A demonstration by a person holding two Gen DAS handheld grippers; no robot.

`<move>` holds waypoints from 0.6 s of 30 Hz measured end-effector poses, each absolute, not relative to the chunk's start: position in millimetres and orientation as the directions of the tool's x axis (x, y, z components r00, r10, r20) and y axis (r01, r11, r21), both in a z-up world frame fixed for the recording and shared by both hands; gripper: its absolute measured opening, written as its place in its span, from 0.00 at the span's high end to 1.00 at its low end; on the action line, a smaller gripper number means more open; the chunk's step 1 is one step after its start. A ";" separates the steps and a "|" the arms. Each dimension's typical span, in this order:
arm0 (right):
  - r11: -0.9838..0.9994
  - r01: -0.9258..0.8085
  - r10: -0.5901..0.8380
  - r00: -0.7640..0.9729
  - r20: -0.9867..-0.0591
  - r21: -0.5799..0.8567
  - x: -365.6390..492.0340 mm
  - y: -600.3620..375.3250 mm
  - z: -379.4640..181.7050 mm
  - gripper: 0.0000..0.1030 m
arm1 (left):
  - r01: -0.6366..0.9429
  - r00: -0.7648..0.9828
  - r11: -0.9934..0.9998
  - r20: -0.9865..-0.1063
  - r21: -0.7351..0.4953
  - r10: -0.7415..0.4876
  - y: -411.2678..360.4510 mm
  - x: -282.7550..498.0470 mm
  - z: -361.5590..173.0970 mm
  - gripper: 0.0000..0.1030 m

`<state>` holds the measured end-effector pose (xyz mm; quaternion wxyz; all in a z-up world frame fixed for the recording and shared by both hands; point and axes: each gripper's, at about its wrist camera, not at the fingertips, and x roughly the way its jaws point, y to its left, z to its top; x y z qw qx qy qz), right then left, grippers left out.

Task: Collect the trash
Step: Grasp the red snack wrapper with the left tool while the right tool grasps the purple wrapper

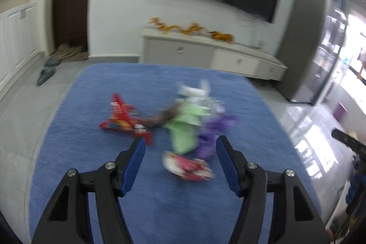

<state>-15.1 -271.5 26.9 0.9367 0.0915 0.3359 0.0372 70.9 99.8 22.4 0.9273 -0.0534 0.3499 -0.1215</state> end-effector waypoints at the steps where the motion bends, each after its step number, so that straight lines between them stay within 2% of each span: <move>1: 0.979 -0.020 0.145 0.764 -0.629 0.201 -7.2 -267.9 22.9 0.39 | 0.170 0.725 0.969 -0.643 -0.182 -0.248 105.7 80.5 19.0 0.40; 5: 0.967 -0.100 0.234 0.713 -0.661 0.234 41.6 -241.0 3.9 0.43 | 0.123 0.730 0.982 -0.657 -0.145 -0.189 119.3 117.2 6.0 0.40; 11: 0.944 -0.193 0.328 0.647 -0.688 0.268 108.8 -197.6 -21.8 0.44 | 0.041 0.719 0.989 -0.683 -0.143 -0.128 137.3 162.0 -22.3 0.40; 18: 0.922 -0.250 0.386 0.587 -0.712 0.294 159.9 -162.9 -50.8 0.45 | -0.004 0.707 0.985 -0.698 -0.170 -0.118 152.8 180.5 -47.6 0.40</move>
